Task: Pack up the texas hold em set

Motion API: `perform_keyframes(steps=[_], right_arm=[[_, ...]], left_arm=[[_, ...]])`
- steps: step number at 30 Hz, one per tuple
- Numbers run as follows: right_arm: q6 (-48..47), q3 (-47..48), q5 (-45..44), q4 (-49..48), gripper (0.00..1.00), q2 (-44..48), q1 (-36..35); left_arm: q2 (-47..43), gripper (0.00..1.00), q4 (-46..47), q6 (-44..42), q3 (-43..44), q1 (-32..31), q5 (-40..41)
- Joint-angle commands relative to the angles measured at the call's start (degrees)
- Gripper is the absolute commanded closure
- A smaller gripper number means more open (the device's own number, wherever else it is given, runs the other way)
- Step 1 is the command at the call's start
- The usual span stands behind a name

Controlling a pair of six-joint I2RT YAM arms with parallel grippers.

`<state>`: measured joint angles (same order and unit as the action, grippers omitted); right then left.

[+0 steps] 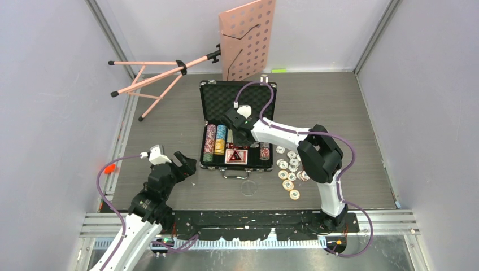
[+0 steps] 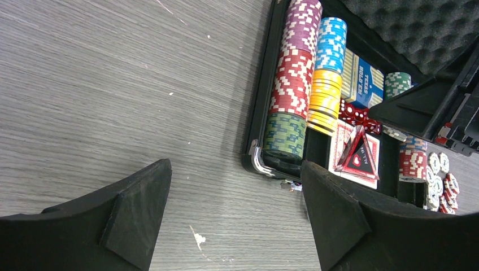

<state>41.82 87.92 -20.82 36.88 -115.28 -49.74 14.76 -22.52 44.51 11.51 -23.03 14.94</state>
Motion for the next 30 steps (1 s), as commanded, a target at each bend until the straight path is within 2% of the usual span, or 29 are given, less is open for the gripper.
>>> perform_keyframes(steps=[1, 15, 20, 26, 30], right_arm=[[1.71, 0.49, -0.37, -0.85, 0.88, 0.02, 0.25], [4.57, -0.95, 1.87, 0.17, 0.85, 1.35, 0.30], [3.97, -0.68, 1.38, 0.32, 0.69, 1.47, 0.25], [3.06, 1.46, -0.24, 2.01, 0.58, 1.41, 0.36], [2.60, 2.30, -0.75, 2.67, 0.57, 2.07, 0.34]], left_arm=[[-0.02, 0.13, 3.01, -1.01, -0.08, -0.09, -0.25], [-0.35, 0.13, 2.92, -1.02, -0.16, -0.13, -0.32], [-0.31, 0.13, 2.95, -1.01, -0.17, -0.09, -0.35], [-0.27, 0.13, 2.98, -1.09, -0.11, -0.09, -0.35], [-0.17, 0.13, 3.01, -1.09, -0.08, -0.11, -0.35]])
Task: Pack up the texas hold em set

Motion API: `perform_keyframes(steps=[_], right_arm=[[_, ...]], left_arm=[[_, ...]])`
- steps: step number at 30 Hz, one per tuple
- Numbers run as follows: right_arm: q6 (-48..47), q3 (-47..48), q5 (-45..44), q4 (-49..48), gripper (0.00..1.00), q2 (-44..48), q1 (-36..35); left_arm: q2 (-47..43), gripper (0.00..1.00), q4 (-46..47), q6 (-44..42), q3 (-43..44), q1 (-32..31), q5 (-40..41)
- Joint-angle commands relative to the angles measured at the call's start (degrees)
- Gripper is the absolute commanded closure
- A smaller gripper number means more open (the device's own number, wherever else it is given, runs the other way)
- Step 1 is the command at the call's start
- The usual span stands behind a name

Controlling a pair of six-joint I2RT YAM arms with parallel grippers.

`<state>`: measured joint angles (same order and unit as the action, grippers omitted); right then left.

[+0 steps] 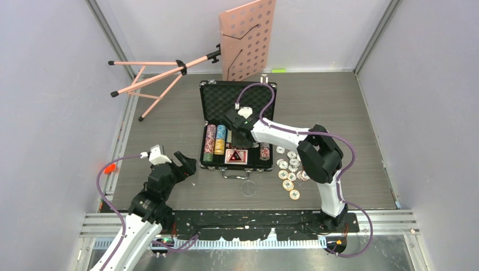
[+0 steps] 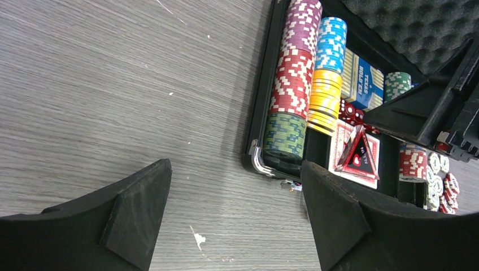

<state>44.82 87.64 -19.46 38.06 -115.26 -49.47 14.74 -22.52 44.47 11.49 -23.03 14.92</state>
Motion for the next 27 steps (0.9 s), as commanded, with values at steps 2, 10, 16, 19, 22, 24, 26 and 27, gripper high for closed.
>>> perform_keyframes(steps=[2, 10, 16, 19, 22, 24, 26, 27], right_arm=[[-0.41, 2.80, -2.03, 2.21, 0.57, 3.01, 0.08], [-1.75, -4.83, 1.05, 2.35, 0.33, 12.09, -1.44], [0.78, -13.60, 0.03, 5.41, 0.12, 20.47, -7.33], [5.73, -16.01, -1.13, 7.53, 0.06, 22.69, -12.29], [9.26, -19.02, -1.17, 7.73, 0.05, 24.11, -15.45], [11.79, -20.78, -0.98, 6.99, 0.05, 24.35, -17.45], [12.70, -22.00, -0.88, 6.20, 0.04, 24.04, -18.33], [12.86, -22.42, -0.87, 6.00, 0.04, 23.48, -18.53]], left_arm=[[-0.16, 0.13, 3.01, -1.05, -0.06, -0.09, -0.33], [0.17, 0.13, 3.27, -1.21, -0.06, -0.09, -0.48], [0.62, 0.13, 3.54, -1.31, -0.06, -0.09, -0.84], [0.68, 0.13, 3.69, -1.35, -0.06, -0.09, -1.02], [0.77, 0.13, 3.80, -1.40, -0.06, -0.13, -1.28], [0.96, 0.13, 3.89, -1.45, -0.06, -0.09, -1.45], [1.14, 0.13, 4.03, -1.49, -0.05, -0.09, -1.62], [1.25, 0.13, 4.06, -1.49, -0.02, -0.09, -1.64]])
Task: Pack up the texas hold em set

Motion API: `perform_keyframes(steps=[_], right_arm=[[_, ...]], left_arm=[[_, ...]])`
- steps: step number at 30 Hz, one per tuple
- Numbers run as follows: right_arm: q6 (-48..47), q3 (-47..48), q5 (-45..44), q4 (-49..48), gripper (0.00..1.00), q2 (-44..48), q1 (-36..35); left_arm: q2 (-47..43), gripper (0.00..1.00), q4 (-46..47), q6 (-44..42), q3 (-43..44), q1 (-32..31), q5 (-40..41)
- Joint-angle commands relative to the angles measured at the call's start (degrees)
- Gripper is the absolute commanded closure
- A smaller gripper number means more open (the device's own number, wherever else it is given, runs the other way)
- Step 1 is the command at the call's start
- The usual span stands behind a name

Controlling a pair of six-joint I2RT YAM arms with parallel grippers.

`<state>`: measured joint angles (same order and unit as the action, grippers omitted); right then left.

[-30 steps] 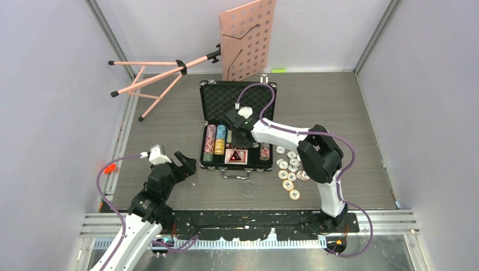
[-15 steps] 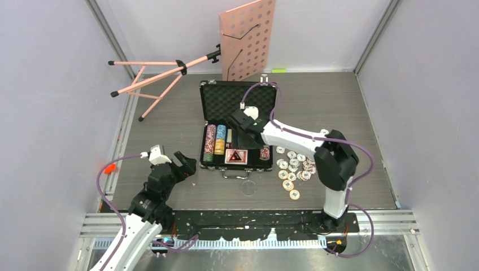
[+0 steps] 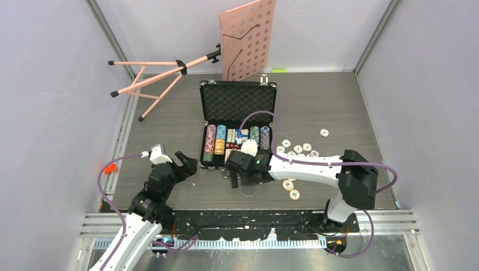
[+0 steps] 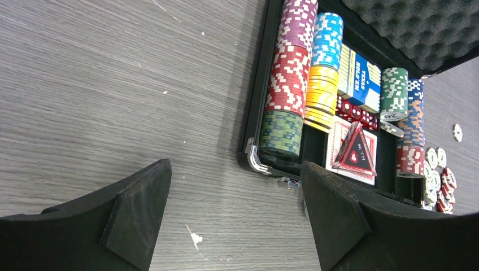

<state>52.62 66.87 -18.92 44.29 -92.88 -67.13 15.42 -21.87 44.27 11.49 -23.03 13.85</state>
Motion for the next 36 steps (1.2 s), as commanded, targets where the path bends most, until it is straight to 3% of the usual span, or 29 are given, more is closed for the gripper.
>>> perform_keyframes(steps=[1, 9, 17, 29, 36], right_arm=[[5.24, -1.86, -1.45, -0.29, 0.04, 0.76, -1.17], [5.13, -3.54, 0.14, -3.47, 0.04, -3.97, -1.85], [6.54, -7.12, 1.65, -7.94, 0.11, -6.08, -1.78], [5.90, -4.98, 0.26, -6.26, 0.44, -2.74, -1.69], [2.54, 2.46, -1.50, -1.60, 0.45, -0.01, -0.36]], left_arm=[[0.62, 0.13, 3.41, -1.29, 0.01, -0.11, -0.57], [0.32, 0.13, 3.07, -1.29, 0.03, -0.09, -0.40], [0.40, 0.13, 3.16, -1.29, 0.03, -0.09, -0.31], [0.40, 0.13, 3.16, -1.29, 0.03, -0.16, -0.34], [0.40, 0.13, 3.14, -1.29, 0.03, -0.09, -0.31]])
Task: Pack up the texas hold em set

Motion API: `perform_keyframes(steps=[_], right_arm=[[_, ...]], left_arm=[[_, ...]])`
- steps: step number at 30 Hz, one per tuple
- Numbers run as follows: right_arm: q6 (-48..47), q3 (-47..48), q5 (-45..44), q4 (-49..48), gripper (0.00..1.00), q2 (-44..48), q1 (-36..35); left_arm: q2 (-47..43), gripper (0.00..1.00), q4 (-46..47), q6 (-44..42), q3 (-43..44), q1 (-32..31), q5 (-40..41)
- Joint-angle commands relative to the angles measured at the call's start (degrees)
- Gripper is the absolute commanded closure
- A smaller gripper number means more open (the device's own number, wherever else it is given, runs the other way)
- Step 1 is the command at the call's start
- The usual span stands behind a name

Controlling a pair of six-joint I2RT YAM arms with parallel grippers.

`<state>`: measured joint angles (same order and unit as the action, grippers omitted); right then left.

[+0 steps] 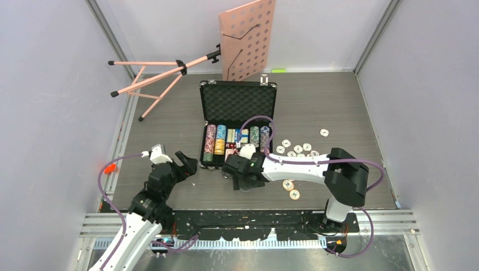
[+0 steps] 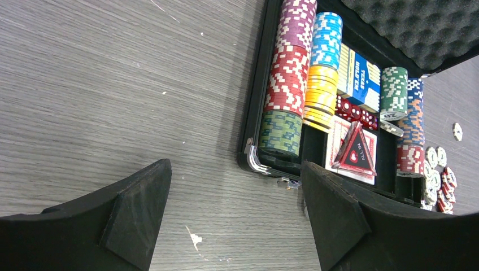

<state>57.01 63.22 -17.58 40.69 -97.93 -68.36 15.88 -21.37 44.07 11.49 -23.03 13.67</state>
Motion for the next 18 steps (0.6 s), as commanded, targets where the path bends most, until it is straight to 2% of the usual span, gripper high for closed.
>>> perform_keyframes(steps=[1, 8, 10, 18], right_arm=[[-2.95, 6.69, -2.88, 2.11, 0.46, 5.21, 1.56], [-11.23, 13.48, -2.10, 0.46, 0.47, 3.30, 9.29], [-13.34, 16.45, -1.16, 0.11, 0.47, 1.33, 12.91], [-18.66, 29.03, 0.92, 0.27, 0.45, -10.33, 18.93]], left_arm=[[-0.06, 0.13, 2.64, -1.10, 0.03, -0.11, -0.14], [-0.06, 0.13, 2.56, -1.10, 0.03, -0.10, -0.05], [-0.11, 0.13, 2.56, -1.10, 0.03, -0.13, -0.05], [0.20, 0.13, 2.56, -1.10, 0.10, -0.09, 0.03]])
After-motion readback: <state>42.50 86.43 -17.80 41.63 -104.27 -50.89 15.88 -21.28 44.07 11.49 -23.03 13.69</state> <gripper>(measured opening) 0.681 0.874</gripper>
